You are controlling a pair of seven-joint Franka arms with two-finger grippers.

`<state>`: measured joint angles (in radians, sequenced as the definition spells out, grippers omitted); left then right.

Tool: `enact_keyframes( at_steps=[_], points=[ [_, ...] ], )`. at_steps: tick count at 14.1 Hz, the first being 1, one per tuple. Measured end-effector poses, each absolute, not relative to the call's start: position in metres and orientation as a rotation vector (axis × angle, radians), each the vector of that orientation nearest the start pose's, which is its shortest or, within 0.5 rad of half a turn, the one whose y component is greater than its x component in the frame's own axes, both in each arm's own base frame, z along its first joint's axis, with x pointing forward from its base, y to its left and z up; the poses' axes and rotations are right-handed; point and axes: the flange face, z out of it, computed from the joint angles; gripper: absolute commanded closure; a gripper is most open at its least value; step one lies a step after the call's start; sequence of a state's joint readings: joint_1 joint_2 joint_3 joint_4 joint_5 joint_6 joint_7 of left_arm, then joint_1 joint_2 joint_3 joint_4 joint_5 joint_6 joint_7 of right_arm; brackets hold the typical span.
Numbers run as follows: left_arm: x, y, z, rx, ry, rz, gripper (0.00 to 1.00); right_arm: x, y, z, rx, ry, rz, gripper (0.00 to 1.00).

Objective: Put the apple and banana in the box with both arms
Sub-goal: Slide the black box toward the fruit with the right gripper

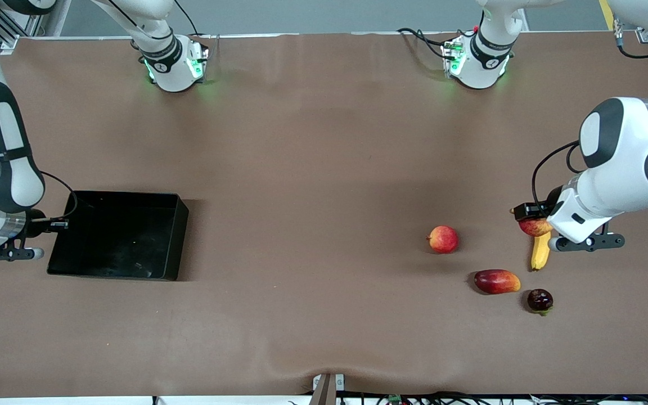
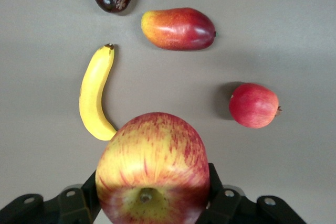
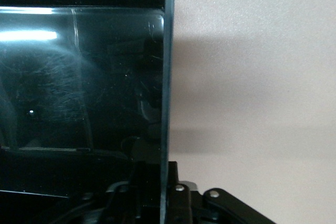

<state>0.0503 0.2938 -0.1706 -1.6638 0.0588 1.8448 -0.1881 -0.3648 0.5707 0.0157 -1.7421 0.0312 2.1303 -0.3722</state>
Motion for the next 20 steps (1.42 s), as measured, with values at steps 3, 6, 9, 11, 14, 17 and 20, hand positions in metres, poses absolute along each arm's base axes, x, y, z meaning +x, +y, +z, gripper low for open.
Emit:
enact_keyframes(
  at_steps=[3,6,9,11,14,17,20],
  points=[
    [0.633,-0.058,0.448,-3.114,-0.094,0.152,1.0,0.613,-0.222,0.242,-3.042,-0.013,0.219,1.0],
    [0.638,-0.056,0.466,-3.118,-0.103,0.12,1.0,0.625,-0.217,0.269,-3.054,-0.034,0.162,1.0],
    [0.64,-0.056,0.474,-3.121,-0.105,0.098,1.0,0.638,-0.182,0.324,-3.05,-0.127,0.16,1.0],
    [0.641,-0.055,0.475,-3.121,-0.106,0.095,1.0,0.645,-0.141,0.36,-3.032,-0.197,0.199,1.0],
    [0.642,-0.055,0.479,-3.123,-0.107,0.082,1.0,0.654,-0.078,0.384,-2.984,-0.209,0.236,1.0],
    [0.644,-0.055,0.486,-3.125,-0.107,0.059,1.0,0.656,-0.014,0.382,-2.922,-0.194,0.27,1.0],
    [0.643,-0.058,0.494,-3.124,-0.102,0.071,1.0,0.653,0.058,0.378,-2.883,-0.182,0.321,1.0]
  ],
)
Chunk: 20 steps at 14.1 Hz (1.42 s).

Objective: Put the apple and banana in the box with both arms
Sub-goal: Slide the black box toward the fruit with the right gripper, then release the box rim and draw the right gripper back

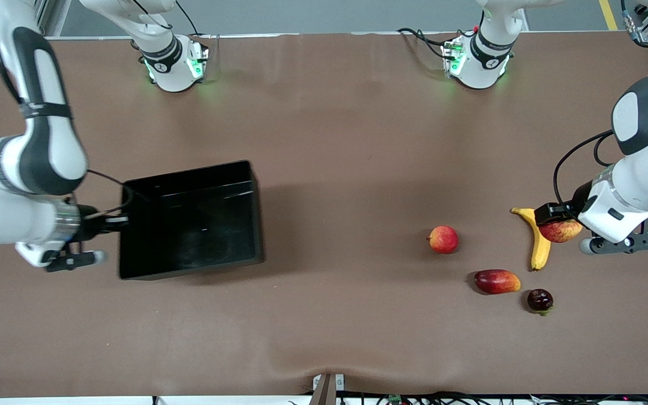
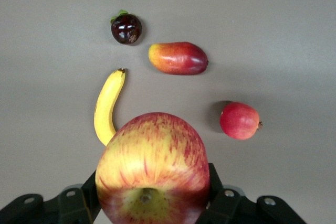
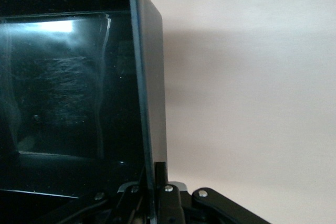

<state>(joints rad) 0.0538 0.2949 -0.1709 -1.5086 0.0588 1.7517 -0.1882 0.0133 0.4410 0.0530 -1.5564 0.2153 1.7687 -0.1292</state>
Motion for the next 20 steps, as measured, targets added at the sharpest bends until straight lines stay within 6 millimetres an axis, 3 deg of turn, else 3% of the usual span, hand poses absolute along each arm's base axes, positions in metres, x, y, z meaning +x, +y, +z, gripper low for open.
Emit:
enact_keyframes(
  at_steps=[5,8,11,15,17,19,20],
  points=[
    [0.636,-0.056,0.505,-3.117,-0.107,0.129,1.0,0.635,0.189,0.373,-2.91,-0.131,0.341,1.0],
    [0.634,-0.056,0.509,-3.121,-0.112,0.152,1.0,0.619,0.254,0.363,-2.937,-0.041,0.311,1.0],
    [0.631,-0.055,0.52,-3.122,-0.115,0.137,1.0,0.598,0.306,0.333,-2.952,0.033,0.266,1.0],
    [0.629,-0.058,0.527,-3.118,-0.191,0.123,1.0,0.556,0.39,0.29,-2.961,0.158,0.216,1.0],
    [0.627,-0.06,0.529,-3.115,-0.222,0.119,1.0,0.537,0.423,0.268,-2.958,0.189,0.189,1.0],
    [0.624,-0.06,0.531,-3.108,-0.241,0.145,1.0,0.527,0.438,0.248,-2.961,0.198,0.183,1.0],
    [0.621,-0.059,0.532,-3.103,-0.251,0.165,1.0,0.526,0.439,0.241,-2.965,0.198,0.187,0.76]
  ],
)
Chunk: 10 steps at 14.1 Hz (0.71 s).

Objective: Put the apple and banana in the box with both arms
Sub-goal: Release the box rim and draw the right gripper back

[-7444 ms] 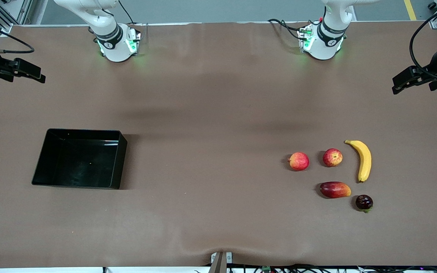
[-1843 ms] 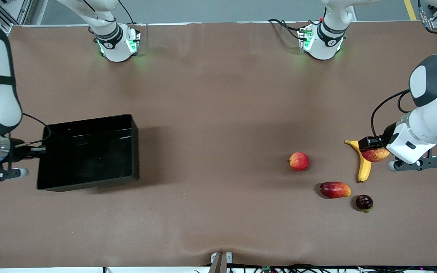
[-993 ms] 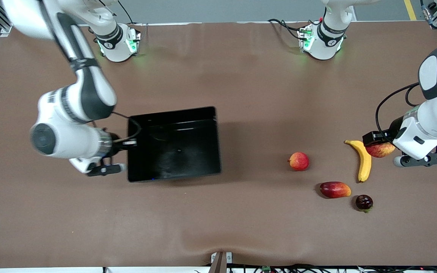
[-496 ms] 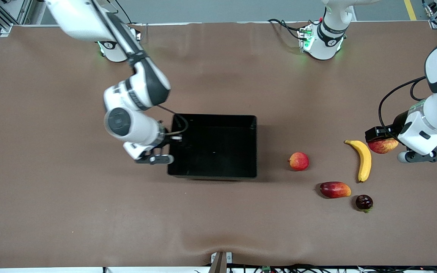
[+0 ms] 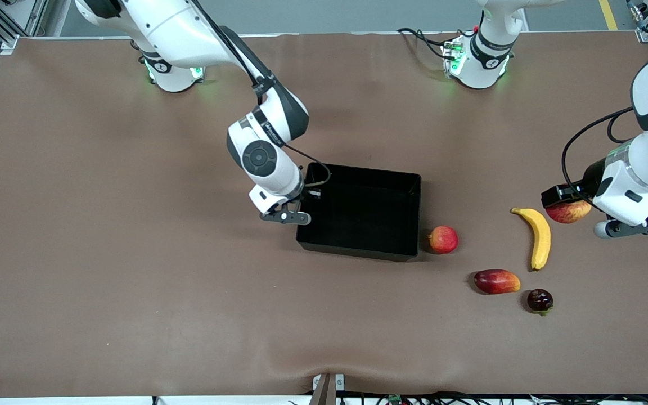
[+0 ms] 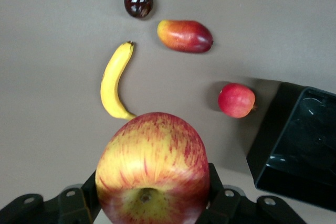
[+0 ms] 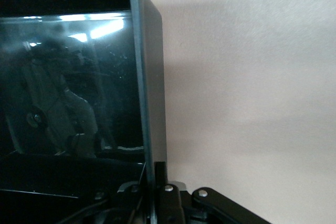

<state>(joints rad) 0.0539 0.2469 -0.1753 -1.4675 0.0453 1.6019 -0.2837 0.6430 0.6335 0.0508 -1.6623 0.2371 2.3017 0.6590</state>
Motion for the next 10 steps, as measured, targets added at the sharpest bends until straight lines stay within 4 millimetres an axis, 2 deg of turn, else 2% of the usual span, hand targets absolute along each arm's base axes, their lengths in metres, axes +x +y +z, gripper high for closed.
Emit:
enact_keyframes(
  at_steps=[1,2,5,7,10],
  points=[
    [0.619,-0.059,0.533,-3.098,-0.262,0.181,1.0,0.527,0.437,0.239,-2.965,0.204,0.186,0.09],
    [0.617,-0.058,0.535,-3.093,-0.275,0.192,1.0,0.529,0.436,0.24,-2.965,0.207,0.182,0.0],
    [0.612,-0.06,0.539,-3.08,-0.338,0.206,1.0,0.532,0.434,0.242,-2.964,0.214,0.173,0.0],
    [0.611,-0.063,0.54,-3.076,-0.355,0.208,1.0,0.538,0.434,0.252,-2.953,0.217,0.149,0.0],
    [0.61,-0.069,0.539,-3.077,-0.344,0.213,1.0,0.553,0.426,0.291,-2.928,0.237,0.086,0.0]
  ],
)
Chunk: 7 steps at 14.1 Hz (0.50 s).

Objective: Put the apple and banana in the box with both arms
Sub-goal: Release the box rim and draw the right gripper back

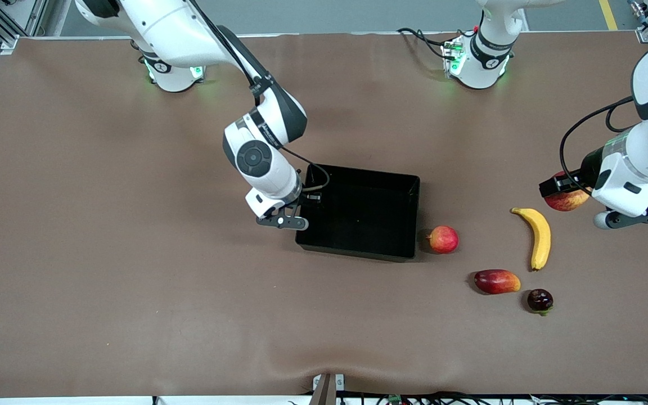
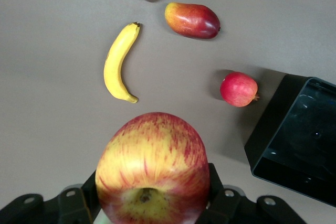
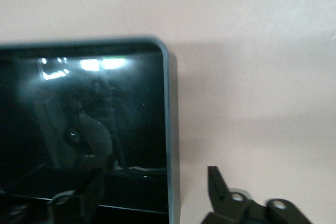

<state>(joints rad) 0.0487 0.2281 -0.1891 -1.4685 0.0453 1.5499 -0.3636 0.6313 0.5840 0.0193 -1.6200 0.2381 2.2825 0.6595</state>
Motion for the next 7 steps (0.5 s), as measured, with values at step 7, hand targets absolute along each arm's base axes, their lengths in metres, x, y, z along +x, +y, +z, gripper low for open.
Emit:
enact_keyframes(
  at_steps=[7],
  points=[
    [0.604,-0.114,0.534,-3.073,-0.322,0.226,1.0,0.602,0.291,0.392,-2.948,0.156,0.154,0.0]
  ],
)
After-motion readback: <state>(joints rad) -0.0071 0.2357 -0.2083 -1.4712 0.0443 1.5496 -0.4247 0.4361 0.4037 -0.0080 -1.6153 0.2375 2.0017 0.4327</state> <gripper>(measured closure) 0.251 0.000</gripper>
